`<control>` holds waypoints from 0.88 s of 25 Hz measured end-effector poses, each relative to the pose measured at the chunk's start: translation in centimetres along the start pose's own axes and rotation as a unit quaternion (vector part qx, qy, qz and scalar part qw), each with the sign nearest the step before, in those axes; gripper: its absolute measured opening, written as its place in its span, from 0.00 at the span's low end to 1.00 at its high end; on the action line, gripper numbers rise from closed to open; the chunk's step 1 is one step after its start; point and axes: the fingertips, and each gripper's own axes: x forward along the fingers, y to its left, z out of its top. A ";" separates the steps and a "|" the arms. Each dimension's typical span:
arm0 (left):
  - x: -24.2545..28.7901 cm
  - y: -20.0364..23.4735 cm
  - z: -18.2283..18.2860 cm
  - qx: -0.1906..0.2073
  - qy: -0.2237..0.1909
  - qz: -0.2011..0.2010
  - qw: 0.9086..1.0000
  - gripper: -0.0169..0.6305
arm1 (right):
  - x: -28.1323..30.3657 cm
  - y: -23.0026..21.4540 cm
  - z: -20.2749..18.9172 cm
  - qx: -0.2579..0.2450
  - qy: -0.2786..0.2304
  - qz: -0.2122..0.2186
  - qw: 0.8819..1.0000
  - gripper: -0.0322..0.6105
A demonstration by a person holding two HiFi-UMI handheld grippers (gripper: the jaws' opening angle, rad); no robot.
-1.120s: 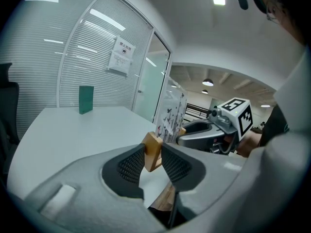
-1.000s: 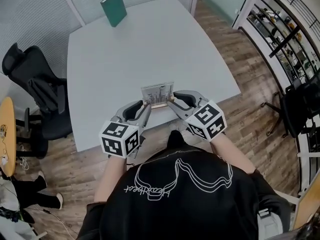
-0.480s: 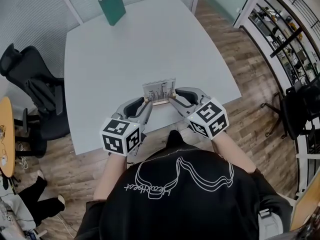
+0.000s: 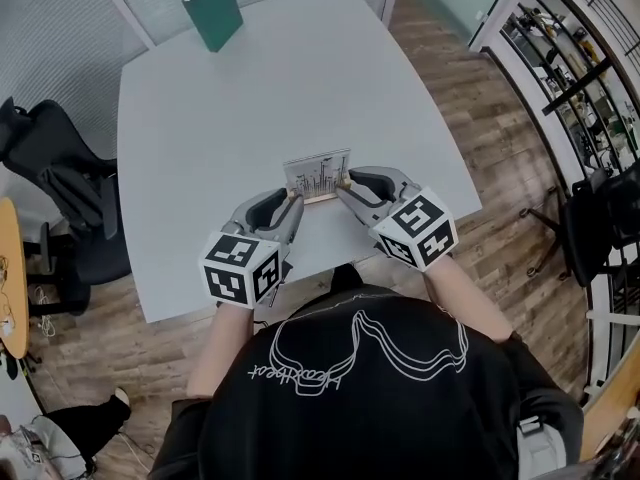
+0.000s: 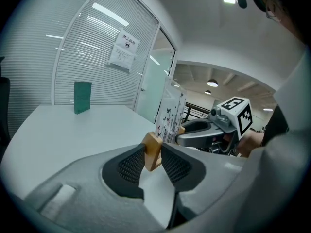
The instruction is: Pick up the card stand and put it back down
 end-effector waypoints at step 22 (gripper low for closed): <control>10.5 7.6 -4.1 -0.052 0.061 0.024 0.996 0.19 | 9.6 -8.1 -4.7 -0.013 0.052 0.036 0.998 0.23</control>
